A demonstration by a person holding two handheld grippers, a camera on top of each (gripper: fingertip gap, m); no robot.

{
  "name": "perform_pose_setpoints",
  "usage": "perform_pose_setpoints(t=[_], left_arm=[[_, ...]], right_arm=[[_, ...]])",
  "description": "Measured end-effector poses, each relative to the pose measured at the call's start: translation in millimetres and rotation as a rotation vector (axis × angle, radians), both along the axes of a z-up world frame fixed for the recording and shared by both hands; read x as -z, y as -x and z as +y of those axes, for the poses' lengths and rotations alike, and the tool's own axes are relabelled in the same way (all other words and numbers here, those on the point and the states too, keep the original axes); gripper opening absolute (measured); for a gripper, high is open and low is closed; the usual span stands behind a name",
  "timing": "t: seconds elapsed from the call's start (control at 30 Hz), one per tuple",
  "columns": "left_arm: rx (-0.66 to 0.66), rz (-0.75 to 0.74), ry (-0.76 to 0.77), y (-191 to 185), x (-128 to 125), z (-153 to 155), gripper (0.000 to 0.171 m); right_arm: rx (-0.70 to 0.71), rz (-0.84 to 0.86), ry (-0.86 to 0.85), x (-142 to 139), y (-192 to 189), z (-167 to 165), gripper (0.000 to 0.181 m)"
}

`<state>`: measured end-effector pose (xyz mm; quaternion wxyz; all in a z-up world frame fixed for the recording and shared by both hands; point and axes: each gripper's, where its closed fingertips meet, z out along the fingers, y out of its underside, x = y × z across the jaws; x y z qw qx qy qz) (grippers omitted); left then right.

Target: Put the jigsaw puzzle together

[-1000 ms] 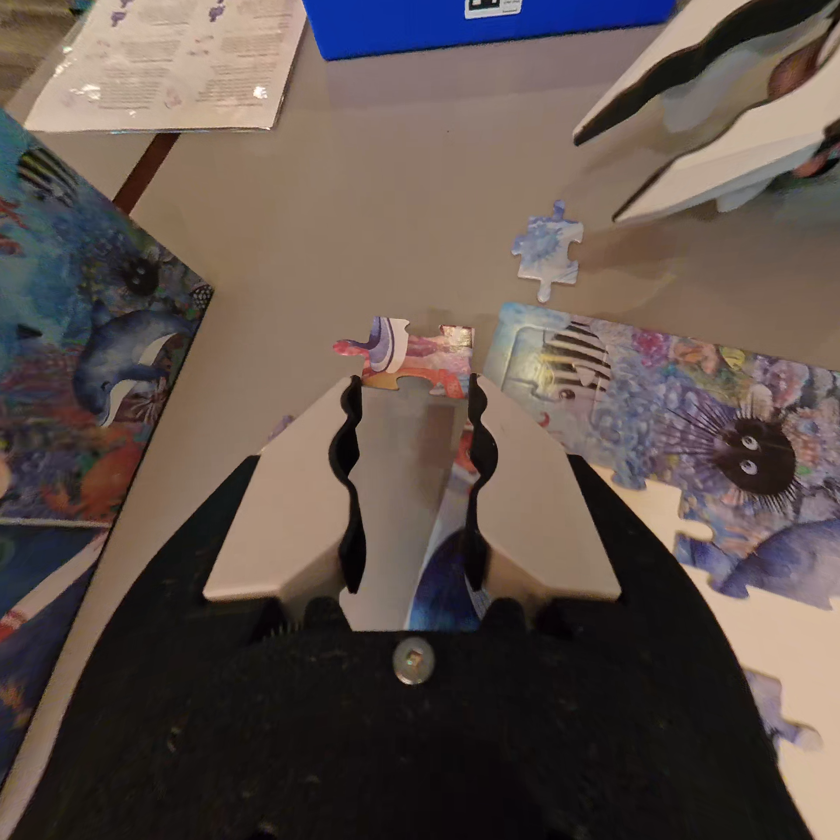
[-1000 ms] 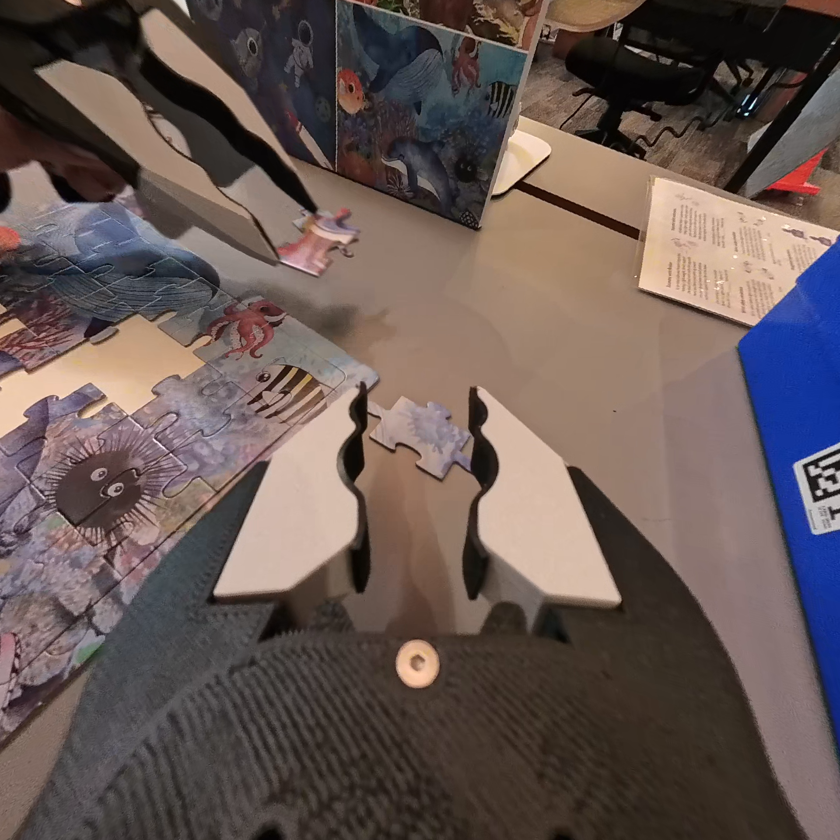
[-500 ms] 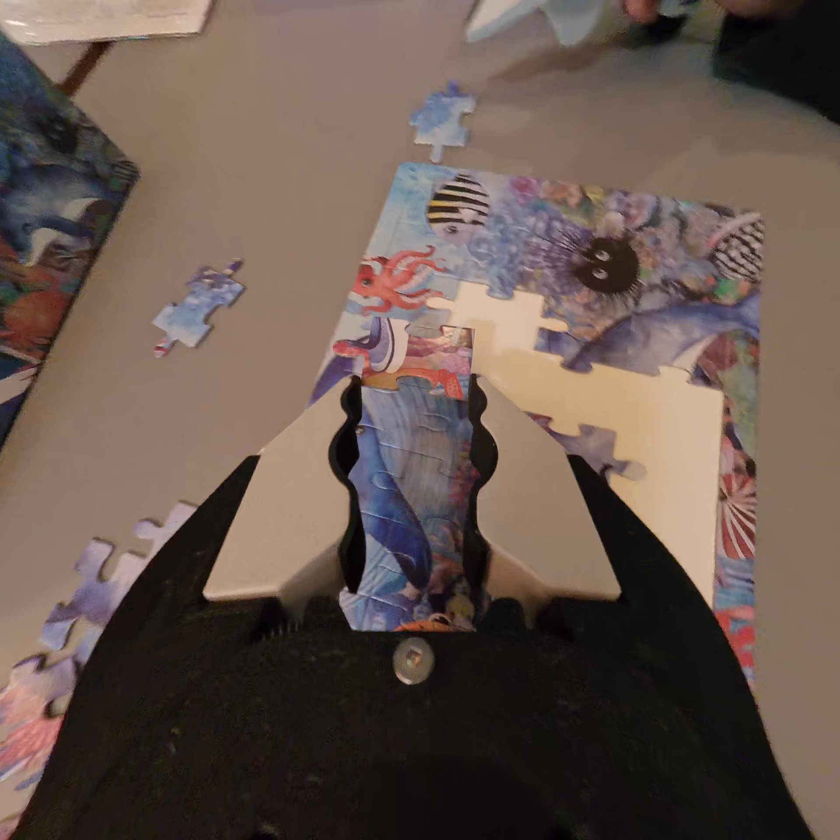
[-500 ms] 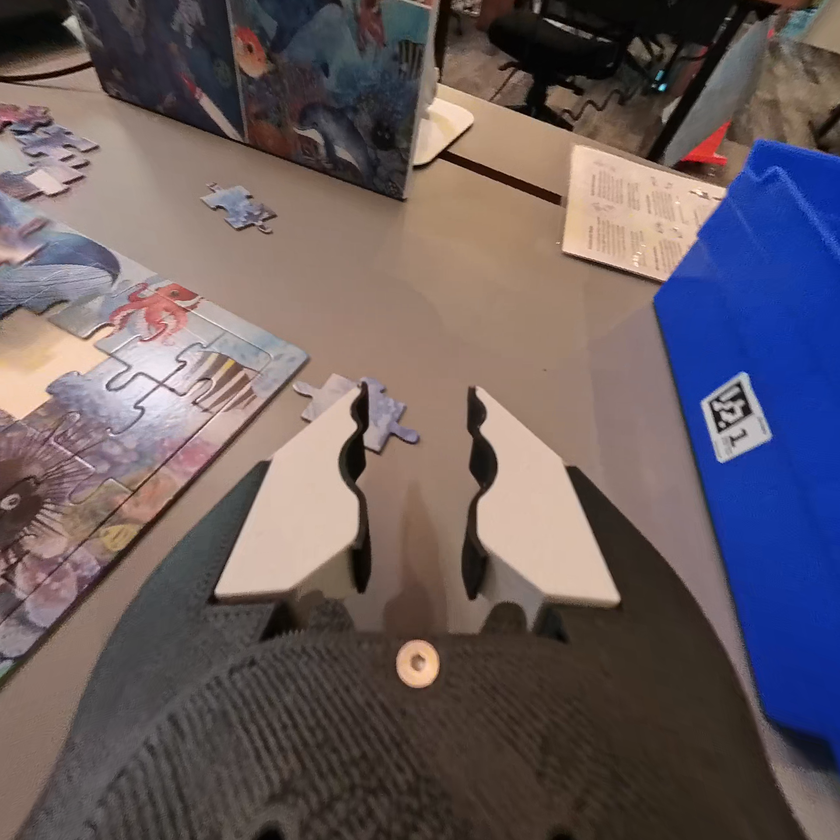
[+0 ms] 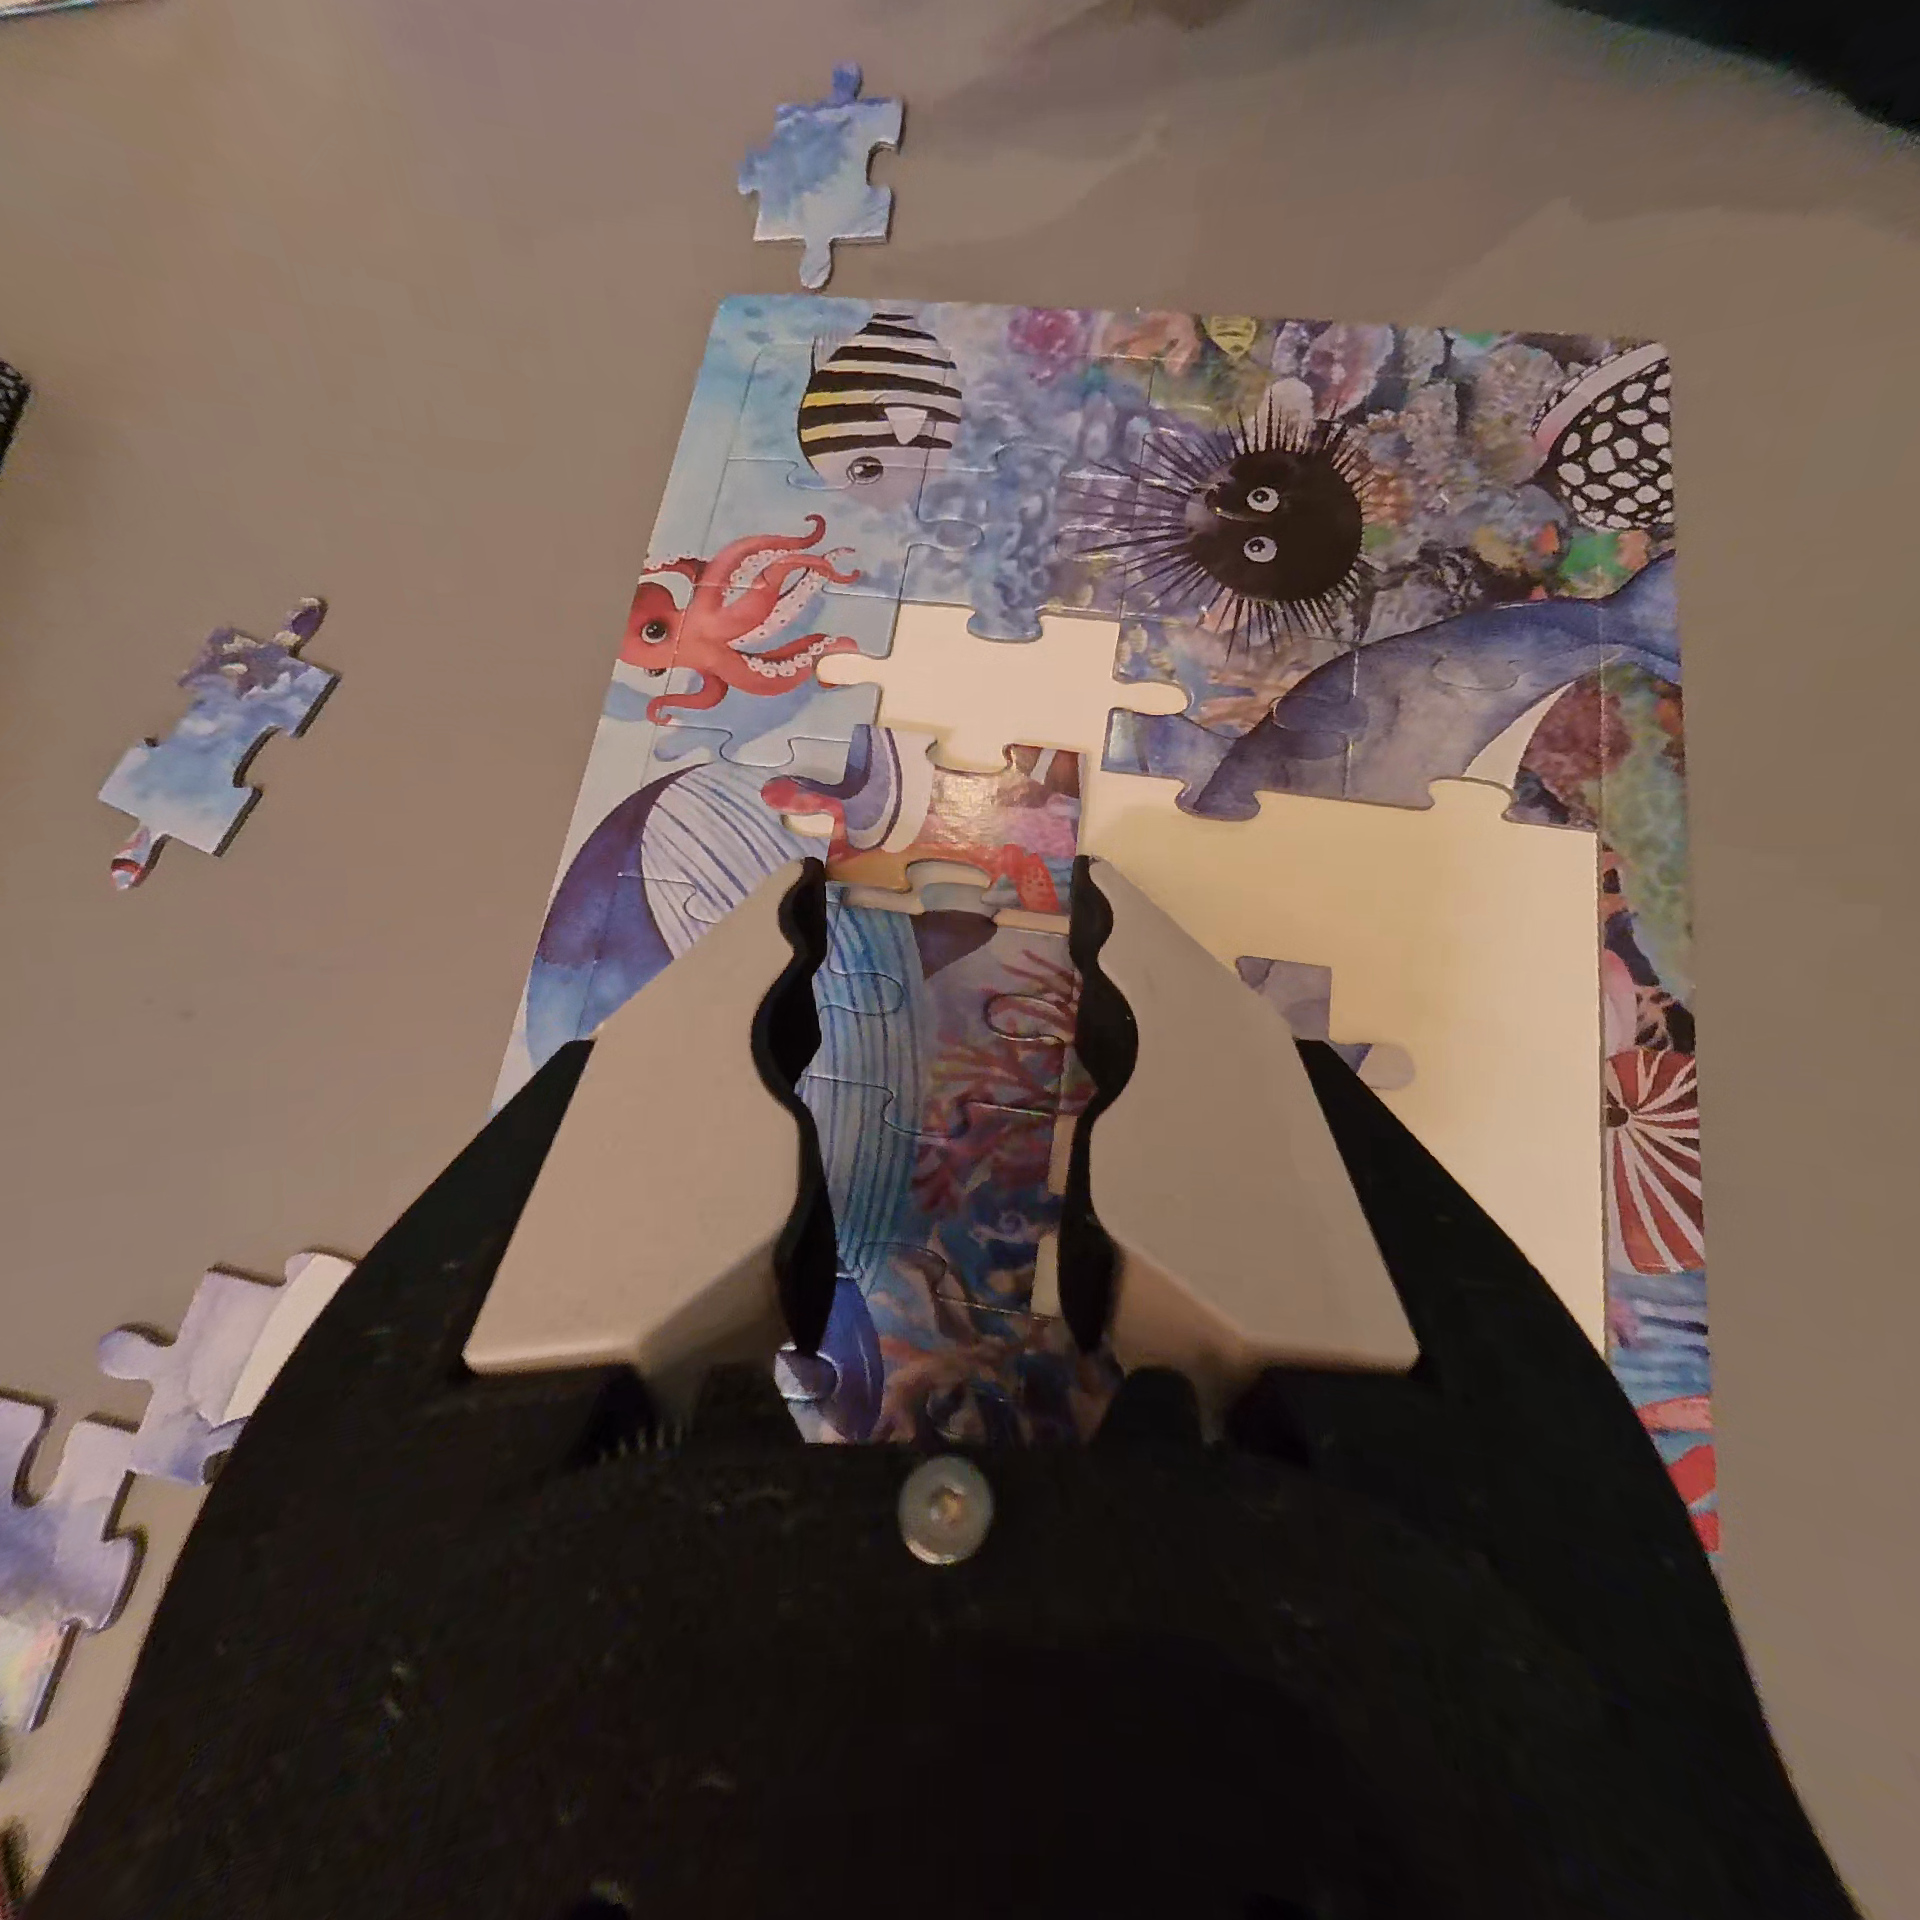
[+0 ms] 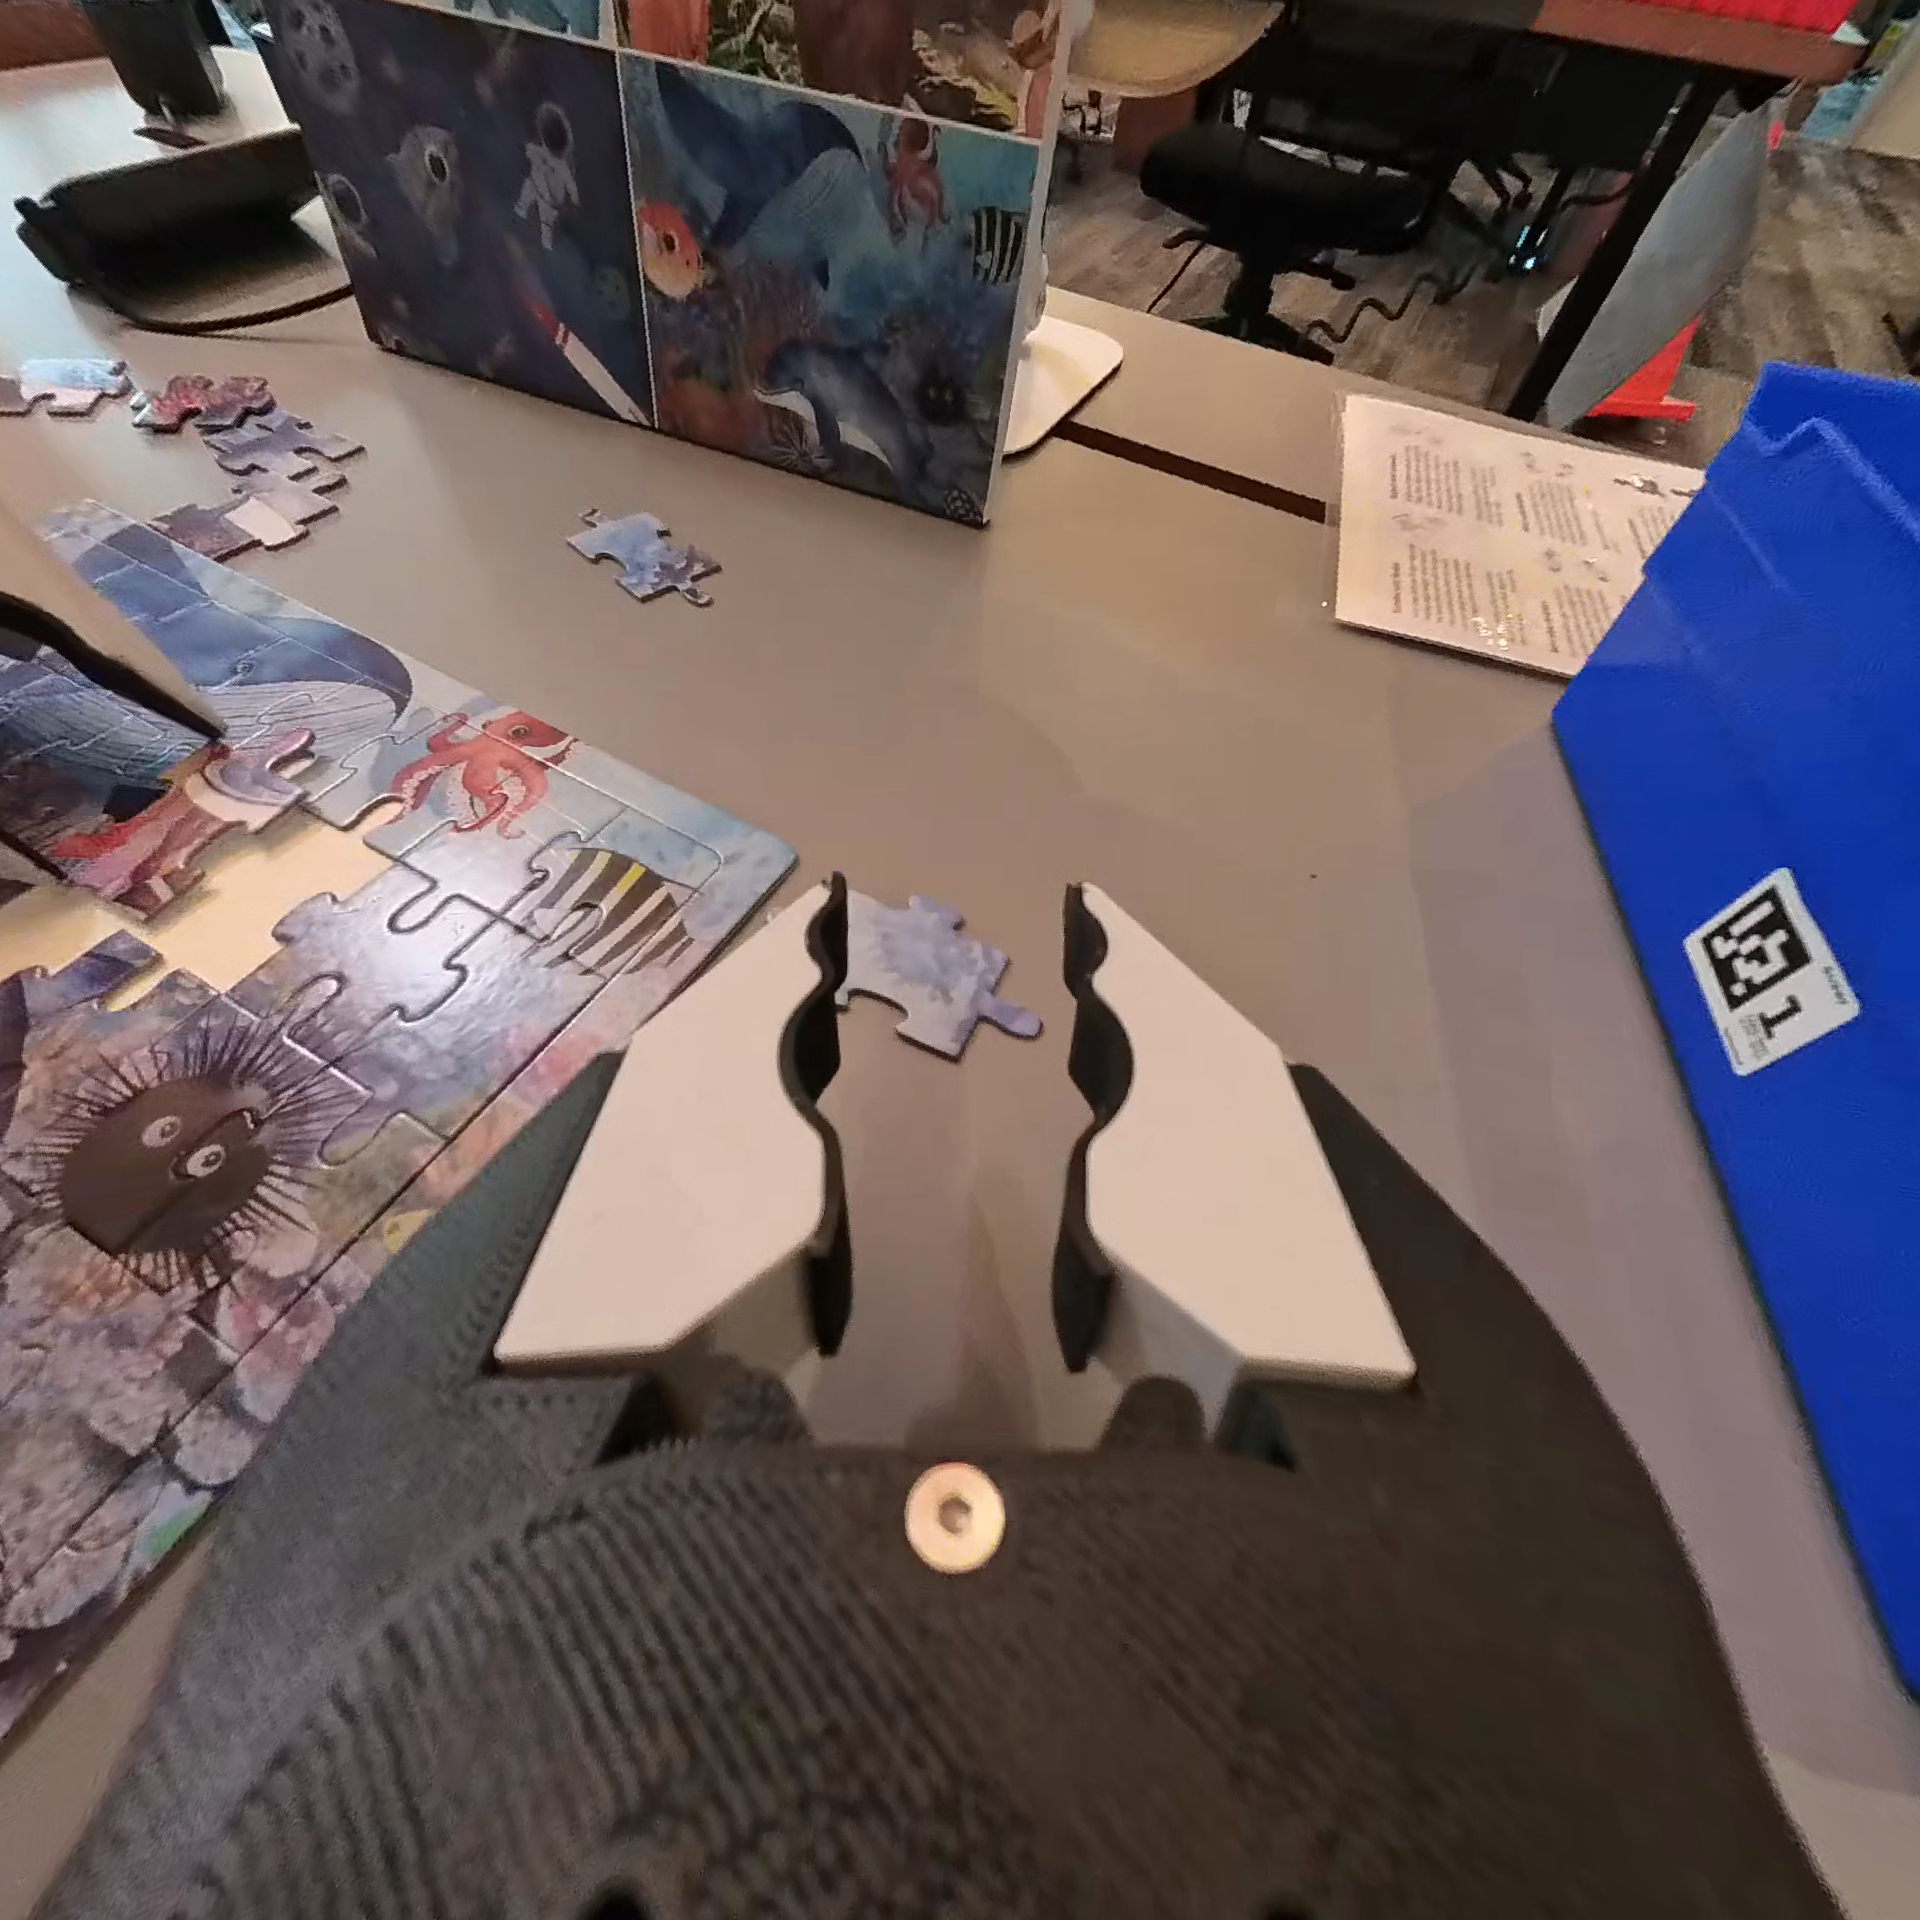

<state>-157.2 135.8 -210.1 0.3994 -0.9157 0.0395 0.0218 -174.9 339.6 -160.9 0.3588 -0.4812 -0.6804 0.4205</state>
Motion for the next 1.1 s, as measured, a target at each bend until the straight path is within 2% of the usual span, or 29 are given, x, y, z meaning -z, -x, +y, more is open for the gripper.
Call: perform_pose_setpoints(t=[0.33, 0.63, 0.9, 1.03, 1.1], left_arm=[[-0.009, -0.038, -0.048, 3, -8, -2, 0.045], [0.033, -0.008, -0.053, -11, -17, -3, 0.045], [0.060, -0.002, -0.034, -22, -12, -6, 0.045], [0.058, 0.023, -0.032, -19, -17, -11, 0.045], [0.035, 0.090, -0.001, -7, -16, -20, 0.045]], right_arm=[[-0.008, -0.005, 0.012, 0, 0, 0, 0.040], [-0.016, -0.012, -0.006, 2, 0, -3, 0.040], [-0.021, -0.013, -0.019, 3, 0, -4, 0.040], [-0.022, -0.012, -0.022, 3, 0, -4, 0.040], [-0.022, -0.012, -0.023, 3, 0, -4, 0.040]])
